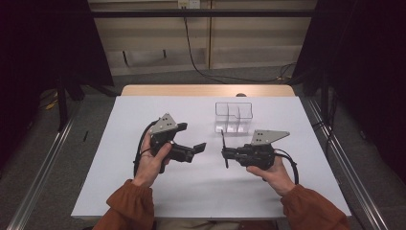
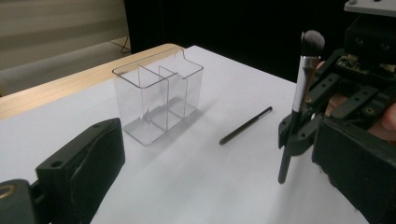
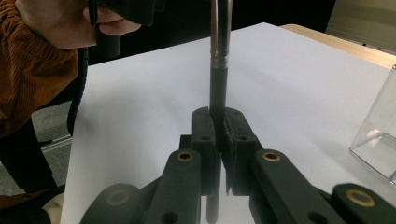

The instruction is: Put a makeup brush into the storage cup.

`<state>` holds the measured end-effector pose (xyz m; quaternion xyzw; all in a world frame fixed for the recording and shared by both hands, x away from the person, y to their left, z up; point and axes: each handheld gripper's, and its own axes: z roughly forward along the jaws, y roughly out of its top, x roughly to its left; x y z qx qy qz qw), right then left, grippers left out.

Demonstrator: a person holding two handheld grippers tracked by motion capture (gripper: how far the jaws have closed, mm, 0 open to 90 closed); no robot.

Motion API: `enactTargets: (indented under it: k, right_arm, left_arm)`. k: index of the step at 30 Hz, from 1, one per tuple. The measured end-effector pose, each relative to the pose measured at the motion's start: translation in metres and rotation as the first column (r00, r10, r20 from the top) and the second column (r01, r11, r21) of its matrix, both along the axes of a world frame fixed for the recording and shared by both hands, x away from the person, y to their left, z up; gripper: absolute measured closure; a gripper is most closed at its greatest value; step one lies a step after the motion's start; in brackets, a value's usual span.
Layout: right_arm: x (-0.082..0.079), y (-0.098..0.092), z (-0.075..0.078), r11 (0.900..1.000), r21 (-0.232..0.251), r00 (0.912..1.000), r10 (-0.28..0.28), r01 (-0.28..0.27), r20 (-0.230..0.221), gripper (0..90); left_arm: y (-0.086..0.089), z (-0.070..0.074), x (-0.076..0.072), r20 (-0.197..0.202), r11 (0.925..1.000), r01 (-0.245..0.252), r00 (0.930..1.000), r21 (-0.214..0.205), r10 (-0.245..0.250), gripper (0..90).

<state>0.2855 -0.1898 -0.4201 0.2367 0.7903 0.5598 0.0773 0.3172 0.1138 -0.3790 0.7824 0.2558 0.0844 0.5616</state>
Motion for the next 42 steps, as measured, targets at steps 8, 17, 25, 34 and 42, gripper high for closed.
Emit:
enactTargets:
  k: [8,17,25,34,42]
  right_arm:
    - [0.000,-0.001,0.000,1.0000,-0.002,1.0000,-0.009,0.009,-0.004,84.1]
    - [-0.001,-0.004,0.001,0.9994,0.005,0.9994,-0.033,0.033,-0.005,84.1]
    - [-0.002,-0.007,0.001,0.9984,0.003,0.9984,-0.056,0.056,-0.007,84.1]
    - [-0.001,-0.011,0.002,0.9961,0.000,0.9961,-0.088,0.088,-0.007,84.1]
    - [0.000,-0.014,0.004,0.9949,0.008,0.9949,-0.101,0.101,-0.006,84.0]
  left_arm:
    - [0.023,-0.010,-0.003,0.058,0.9925,-0.121,0.9911,0.014,0.120,1.9]
    - [0.047,-0.018,-0.008,0.063,0.9774,-0.210,0.9754,-0.018,0.211,1.8]
    - [0.065,-0.026,-0.019,0.093,0.9664,-0.257,0.9620,-0.016,0.257,1.9]
    - [0.092,-0.029,-0.031,0.105,0.9529,-0.302,0.9471,-0.027,0.303,1.8]
    - [0.115,-0.037,-0.044,0.125,0.9422,-0.331,0.9338,-0.050,0.335,1.8]
